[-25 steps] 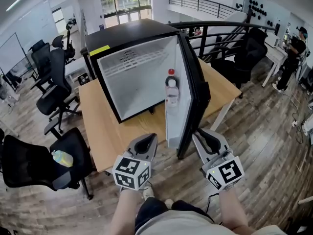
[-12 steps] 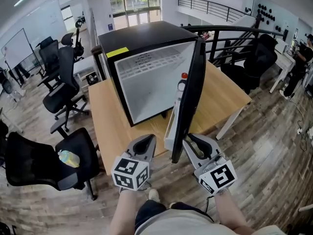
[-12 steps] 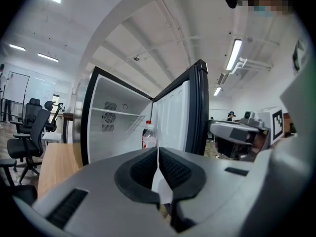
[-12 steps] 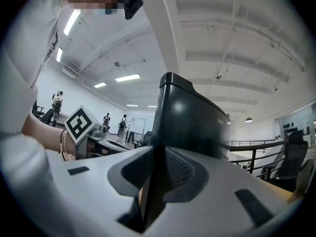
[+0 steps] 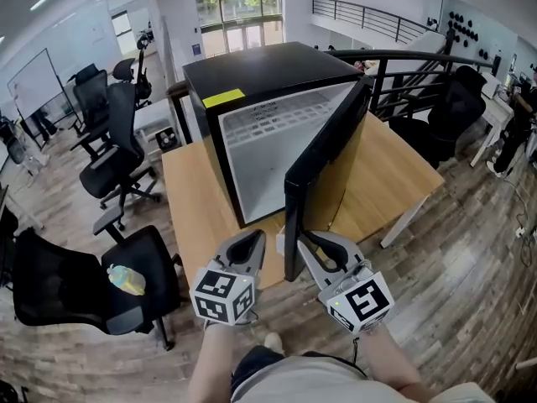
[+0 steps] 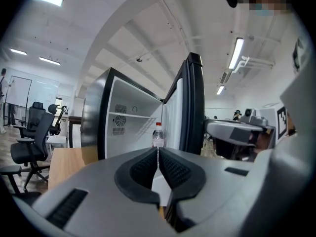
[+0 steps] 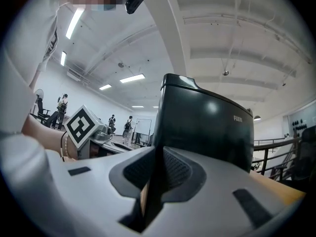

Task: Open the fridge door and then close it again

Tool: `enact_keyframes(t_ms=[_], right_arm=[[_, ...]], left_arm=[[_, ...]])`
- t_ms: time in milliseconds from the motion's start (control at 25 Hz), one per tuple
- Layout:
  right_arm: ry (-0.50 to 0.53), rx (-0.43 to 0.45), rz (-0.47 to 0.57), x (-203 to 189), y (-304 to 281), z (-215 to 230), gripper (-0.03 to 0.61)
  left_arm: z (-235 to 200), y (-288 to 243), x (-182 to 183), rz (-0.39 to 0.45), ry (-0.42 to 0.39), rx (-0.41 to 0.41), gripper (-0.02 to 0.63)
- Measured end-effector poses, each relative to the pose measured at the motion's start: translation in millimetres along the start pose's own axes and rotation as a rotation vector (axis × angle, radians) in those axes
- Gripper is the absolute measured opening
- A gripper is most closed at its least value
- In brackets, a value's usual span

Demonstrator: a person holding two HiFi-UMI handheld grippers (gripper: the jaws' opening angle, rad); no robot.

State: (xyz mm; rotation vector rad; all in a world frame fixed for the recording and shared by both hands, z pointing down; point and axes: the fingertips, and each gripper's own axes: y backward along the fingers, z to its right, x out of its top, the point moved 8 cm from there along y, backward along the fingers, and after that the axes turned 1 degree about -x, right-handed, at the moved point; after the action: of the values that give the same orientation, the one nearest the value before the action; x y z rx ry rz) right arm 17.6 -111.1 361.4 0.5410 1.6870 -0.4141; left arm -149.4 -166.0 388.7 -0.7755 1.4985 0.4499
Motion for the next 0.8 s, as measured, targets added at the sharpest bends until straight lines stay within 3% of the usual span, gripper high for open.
enact_keyframes(t_ms=[360,800], right_arm=[[0.018,0.013,-0.017,0.8,-58.4,-3.0,0.005],[0.029,-0.030,-0.030,7.2,-127.2,-0.1,0.000]], left_arm=[[-40.5,-1.7,6.7,0.014,0.004,0.017,0.011],[-88.3,-8.7,16.6,0.022,0.004,0.022,0.011]])
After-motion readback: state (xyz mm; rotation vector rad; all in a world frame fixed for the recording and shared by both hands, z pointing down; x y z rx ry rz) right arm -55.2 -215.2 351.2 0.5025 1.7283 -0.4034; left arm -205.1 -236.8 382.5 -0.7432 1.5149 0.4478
